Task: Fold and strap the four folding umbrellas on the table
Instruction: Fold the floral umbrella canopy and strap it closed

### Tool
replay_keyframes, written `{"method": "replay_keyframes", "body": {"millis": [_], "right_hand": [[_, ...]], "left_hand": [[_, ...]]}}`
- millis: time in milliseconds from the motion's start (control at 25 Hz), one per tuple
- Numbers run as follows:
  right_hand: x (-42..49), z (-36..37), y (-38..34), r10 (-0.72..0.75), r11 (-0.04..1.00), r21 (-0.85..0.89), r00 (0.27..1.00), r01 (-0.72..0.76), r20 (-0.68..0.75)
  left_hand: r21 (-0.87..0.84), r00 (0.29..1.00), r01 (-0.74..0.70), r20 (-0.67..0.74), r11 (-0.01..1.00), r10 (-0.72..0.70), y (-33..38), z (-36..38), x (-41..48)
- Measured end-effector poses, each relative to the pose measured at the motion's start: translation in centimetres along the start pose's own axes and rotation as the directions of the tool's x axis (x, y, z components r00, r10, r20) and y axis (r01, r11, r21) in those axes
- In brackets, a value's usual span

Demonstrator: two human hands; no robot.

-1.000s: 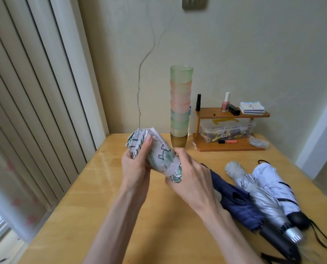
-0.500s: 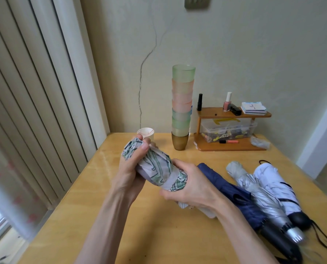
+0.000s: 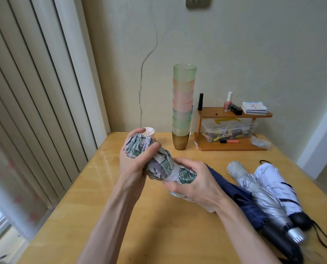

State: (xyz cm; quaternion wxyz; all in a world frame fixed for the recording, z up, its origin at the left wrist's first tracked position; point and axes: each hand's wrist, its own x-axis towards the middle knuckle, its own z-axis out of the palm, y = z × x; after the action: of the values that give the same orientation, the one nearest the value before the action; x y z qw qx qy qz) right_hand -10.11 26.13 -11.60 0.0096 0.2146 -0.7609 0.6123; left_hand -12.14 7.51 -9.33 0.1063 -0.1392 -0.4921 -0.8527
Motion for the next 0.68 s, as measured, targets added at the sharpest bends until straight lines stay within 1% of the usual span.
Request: {"method": "replay_keyframes", "body": {"millis": [80,160,200,280,320,400,440,480,520,560,600,640,680], "right_hand": [[-0.2,-0.4,-0.1,0.006,1.000,0.027,0.998,-0.008,0.064],[-0.3,-0.4,-0.2,0.000,1.000,0.028,0.996,-0.003,0.090],[-0.2,-0.3,-0.1,0.001,0.999,0.034,0.997,-0.003,0.081],[0.1,0.2,0.0,-0.010,1.000,0.017,1.000,0.010,0.002],[0.3,0.5,0.2,-0.023,1.000,0.003,0.999,0.023,-0.044],[0.4,0.9,0.4,-0.028,0.999,0.018,0.994,0.030,-0.105],[0.5,1.0,0.5,-0.018,0.999,0.038,0.994,0.022,-0.110],[0.4,0.9,0.5,-0.010,0.999,0.046,0.995,0.015,-0.098],[0.4,0.8,0.7,-0.012,0.999,0.039,0.996,0.015,-0.084],[0.5,0.7,0.9,-0.022,1.000,0.005,0.996,0.022,-0.090],[0.6,0.6,1.1,-0.038,0.997,-0.069,0.990,0.029,-0.133],[0.8,0.6,1.3,-0.081,0.981,-0.188,0.973,0.040,-0.214],[1.0,0.8,1.6,-0.165,0.946,-0.316,0.939,0.065,-0.301]], "left_hand": [[-0.038,0.997,0.015,0.070,0.999,-0.013,0.4,0.1,-0.2],[-0.077,0.992,0.025,0.127,0.997,-0.016,0.6,-0.3,-0.2],[-0.095,0.992,0.036,0.123,0.995,-0.024,0.6,-0.5,0.0],[-0.101,0.997,0.062,0.056,0.993,-0.057,0.2,-1.4,0.6],[-0.053,0.995,0.098,0.029,0.994,-0.096,-0.3,-1.8,0.6],[0.134,0.977,0.202,0.036,0.970,-0.208,-1.2,-1.6,0.0],[0.222,0.964,0.239,0.064,0.945,-0.259,-1.7,-1.2,-0.4],[0.265,0.955,0.255,0.079,0.930,-0.285,-2.3,-0.8,-0.6],[0.269,0.955,0.265,0.059,0.926,-0.291,-2.6,-0.5,-0.7],[0.243,0.960,0.268,0.012,0.932,-0.279,-2.6,-0.2,-0.7],[0.204,0.967,0.256,-0.041,0.945,-0.253,-2.5,-0.1,-0.5],[0.172,0.970,0.239,-0.098,0.956,-0.224,-2.5,-0.2,-0.3],[0.157,0.968,0.220,-0.159,0.963,-0.195,-2.4,-0.2,-0.1]]}}
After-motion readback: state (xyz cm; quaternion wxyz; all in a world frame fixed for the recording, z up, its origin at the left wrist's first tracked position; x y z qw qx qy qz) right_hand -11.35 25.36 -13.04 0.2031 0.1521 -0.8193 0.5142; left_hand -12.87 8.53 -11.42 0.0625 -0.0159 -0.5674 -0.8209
